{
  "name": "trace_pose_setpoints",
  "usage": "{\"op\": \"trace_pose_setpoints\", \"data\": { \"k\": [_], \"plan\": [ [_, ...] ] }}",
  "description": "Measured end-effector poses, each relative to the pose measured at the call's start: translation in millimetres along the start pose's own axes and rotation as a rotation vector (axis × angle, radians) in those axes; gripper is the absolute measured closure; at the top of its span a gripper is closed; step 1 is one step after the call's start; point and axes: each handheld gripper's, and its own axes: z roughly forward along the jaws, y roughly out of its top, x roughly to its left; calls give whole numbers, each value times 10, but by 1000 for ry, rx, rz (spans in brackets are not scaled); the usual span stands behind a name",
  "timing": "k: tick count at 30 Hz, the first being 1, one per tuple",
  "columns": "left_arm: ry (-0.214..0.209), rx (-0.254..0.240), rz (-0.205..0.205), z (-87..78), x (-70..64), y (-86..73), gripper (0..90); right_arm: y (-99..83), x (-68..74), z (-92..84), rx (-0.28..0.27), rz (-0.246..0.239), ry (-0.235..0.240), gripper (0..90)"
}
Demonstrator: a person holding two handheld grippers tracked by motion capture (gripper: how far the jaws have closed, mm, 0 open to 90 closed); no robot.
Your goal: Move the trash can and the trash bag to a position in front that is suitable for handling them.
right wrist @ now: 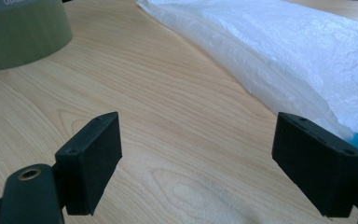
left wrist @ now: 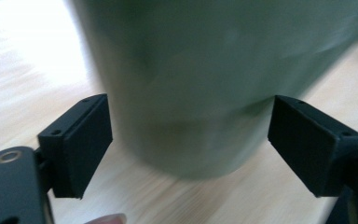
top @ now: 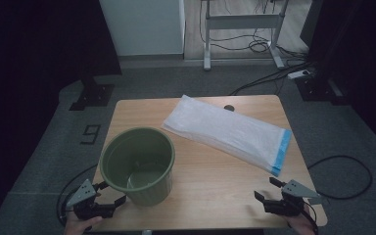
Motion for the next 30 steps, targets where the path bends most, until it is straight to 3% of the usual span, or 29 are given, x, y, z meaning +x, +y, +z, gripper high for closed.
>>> {"op": "trace_pose_setpoints", "data": {
  "k": [1, 4, 8, 9, 18, 19, 22, 30],
  "plan": [
    [-20, 41, 50, 43, 8, 66, 104, 7, -3, 6, -7, -2, 8, 160],
    [-46, 62, 81, 100, 46, 121, 140, 13, 2, 30, -2, -13, 28, 165],
    [-74, 63, 89, 213, 43, 141, 143, 1, 21, 55, 13, -29, 45, 168],
    [-84, 80, 102, 311, 7, 171, 143, -10, 37, 56, 19, -34, 52, 169],
    [-88, 86, 118, 657, -176, 359, 145, -14, 57, -1, 7, -42, 53, 174],
    [-98, 98, 142, 748, -254, 414, 145, -20, 43, -11, 6, -39, 49, 174],
    [-105, 100, 159, 885, -373, 483, 145, -23, 31, -25, 2, -33, 44, 175],
    [-95, 84, 154, 1111, -530, 593, 146, -33, 43, -33, 6, -37, 45, 179]
  ]
}}
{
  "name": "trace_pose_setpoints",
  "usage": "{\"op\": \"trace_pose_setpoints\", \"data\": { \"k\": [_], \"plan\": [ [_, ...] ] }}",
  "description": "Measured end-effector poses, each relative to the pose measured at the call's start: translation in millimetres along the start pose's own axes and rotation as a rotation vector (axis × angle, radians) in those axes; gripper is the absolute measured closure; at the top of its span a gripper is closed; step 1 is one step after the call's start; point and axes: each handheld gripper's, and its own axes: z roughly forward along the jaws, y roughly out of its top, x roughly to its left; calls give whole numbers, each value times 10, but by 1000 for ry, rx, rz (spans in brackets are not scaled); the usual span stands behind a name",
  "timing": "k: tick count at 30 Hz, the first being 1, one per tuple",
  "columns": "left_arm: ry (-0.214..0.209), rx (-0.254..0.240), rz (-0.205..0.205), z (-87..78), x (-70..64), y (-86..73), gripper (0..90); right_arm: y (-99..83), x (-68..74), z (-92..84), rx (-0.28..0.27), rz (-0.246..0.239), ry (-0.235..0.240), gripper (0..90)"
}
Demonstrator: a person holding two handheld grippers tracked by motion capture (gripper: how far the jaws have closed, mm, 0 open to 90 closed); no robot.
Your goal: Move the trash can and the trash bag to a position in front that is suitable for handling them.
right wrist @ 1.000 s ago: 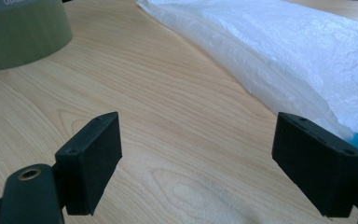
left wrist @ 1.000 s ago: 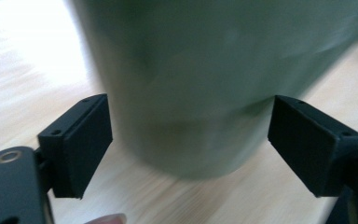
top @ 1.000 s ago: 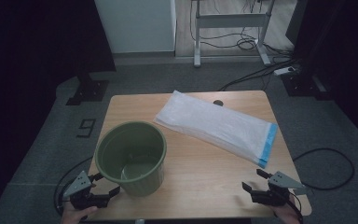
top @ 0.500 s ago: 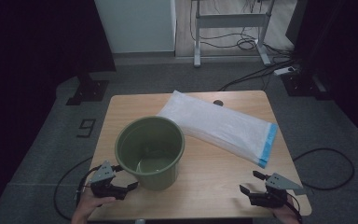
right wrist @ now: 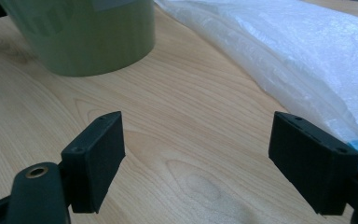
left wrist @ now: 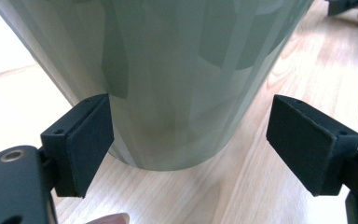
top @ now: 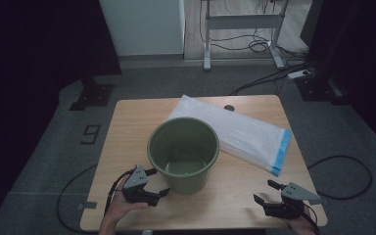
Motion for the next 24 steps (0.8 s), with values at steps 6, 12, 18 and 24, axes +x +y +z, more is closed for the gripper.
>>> {"op": "trace_pose_setpoints", "data": {
  "k": [6, 12, 18, 24],
  "plan": [
    [-2, -17, -19, 96, -28, 47, 147, -9, 20, 20, 14, -13, 6, 181],
    [-23, -7, 0, 177, -94, 98, 147, -16, 28, 26, 22, -17, 6, 182],
    [-22, -3, 12, 235, -141, 125, 150, -27, 30, 32, 35, -24, 2, 182],
    [49, 23, 2, 112, -183, 41, 151, -22, 9, 8, 23, -16, -22, 181]
  ]
}}
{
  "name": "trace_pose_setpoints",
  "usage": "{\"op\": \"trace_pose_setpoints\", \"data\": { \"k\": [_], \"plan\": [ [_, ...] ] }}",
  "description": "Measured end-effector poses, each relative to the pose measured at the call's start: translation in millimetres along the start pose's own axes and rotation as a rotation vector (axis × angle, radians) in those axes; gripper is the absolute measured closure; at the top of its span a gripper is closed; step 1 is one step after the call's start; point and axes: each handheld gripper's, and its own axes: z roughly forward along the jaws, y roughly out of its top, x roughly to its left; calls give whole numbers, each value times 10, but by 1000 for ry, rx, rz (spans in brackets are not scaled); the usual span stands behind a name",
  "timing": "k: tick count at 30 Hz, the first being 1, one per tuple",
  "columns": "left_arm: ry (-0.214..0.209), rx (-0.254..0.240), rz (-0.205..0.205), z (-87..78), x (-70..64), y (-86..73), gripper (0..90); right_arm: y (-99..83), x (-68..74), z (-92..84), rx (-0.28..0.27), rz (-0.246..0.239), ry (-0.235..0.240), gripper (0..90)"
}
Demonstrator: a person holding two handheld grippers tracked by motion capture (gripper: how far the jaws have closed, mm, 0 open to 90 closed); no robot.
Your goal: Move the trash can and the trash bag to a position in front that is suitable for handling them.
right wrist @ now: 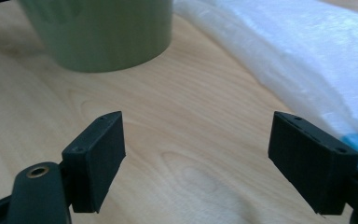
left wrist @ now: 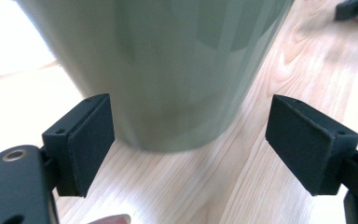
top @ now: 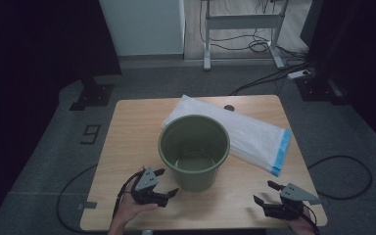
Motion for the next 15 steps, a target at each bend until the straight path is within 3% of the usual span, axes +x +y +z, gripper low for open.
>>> {"op": "trace_pose_setpoints", "data": {
  "k": [3, 7, 15],
  "plan": [
    [46, 16, -45, -88, 10, -121, 150, 26, -6, -8, -15, 10, -42, 178],
    [65, 15, -99, -144, 49, -249, 150, 39, 4, -10, -16, 5, -51, 178],
    [90, 21, -127, -254, 104, -387, 145, 30, 45, 64, 8, -4, -36, 178]
  ]
}}
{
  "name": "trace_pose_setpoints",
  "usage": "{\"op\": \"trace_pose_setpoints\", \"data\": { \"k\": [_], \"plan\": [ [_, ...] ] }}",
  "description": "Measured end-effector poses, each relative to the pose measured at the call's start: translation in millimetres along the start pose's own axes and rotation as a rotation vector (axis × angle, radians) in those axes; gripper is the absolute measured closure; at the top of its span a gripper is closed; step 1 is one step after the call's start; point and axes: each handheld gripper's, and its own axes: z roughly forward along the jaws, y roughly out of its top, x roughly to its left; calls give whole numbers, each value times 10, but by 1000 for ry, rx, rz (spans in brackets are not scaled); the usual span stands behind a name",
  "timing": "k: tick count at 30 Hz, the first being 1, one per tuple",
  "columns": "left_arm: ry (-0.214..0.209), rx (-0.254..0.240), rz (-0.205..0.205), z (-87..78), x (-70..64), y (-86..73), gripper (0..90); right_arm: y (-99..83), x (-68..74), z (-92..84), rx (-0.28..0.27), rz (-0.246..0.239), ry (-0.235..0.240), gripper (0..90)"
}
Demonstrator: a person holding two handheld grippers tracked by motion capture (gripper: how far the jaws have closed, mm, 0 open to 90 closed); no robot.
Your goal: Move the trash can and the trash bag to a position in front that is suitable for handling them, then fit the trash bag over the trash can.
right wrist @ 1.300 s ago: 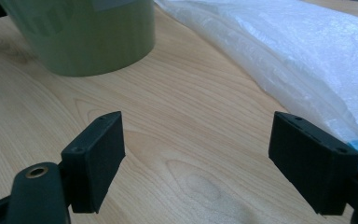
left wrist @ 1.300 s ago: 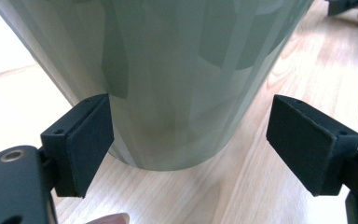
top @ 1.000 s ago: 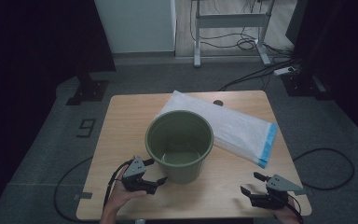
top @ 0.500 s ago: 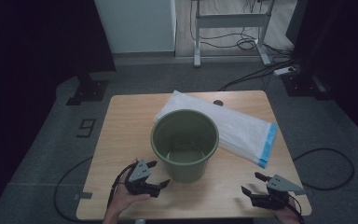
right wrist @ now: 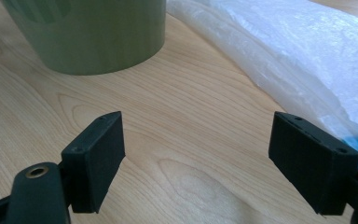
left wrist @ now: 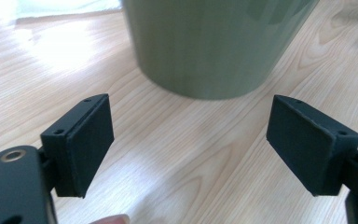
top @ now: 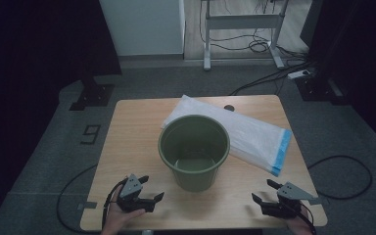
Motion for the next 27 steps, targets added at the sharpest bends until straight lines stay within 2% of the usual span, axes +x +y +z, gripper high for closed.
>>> {"op": "trace_pose_setpoints", "data": {
  "k": [5, 8, 11, 12, 16, 17, 21, 24, 27],
  "plan": [
    [23, -13, -32, -64, 76, -56, 147, 21, 11, 45, 12, -13, 2, 179],
    [30, -13, -42, -94, 100, -69, 147, 58, 42, 75, 16, -27, -17, 179],
    [35, -13, -45, -98, 103, -68, 148, 92, 54, 94, 12, -31, -31, 179],
    [35, -7, -38, -98, 96, -68, 148, 157, 53, 131, 6, -36, -51, 176],
    [43, 0, -31, -104, 81, -70, 147, 250, 34, 174, -5, -35, -76, 176],
    [42, -4, -35, -112, 82, -72, 147, 330, 11, 208, -5, -45, -103, 176],
    [41, -1, -38, -104, 92, -76, 147, 504, -84, 314, 1, -53, -123, 176],
    [42, 13, -31, -75, 90, -86, 147, 602, -146, 387, 6, -49, -121, 176],
    [48, 34, -23, -46, 80, -103, 147, 733, -226, 550, 29, -51, -119, 176]
  ]
}}
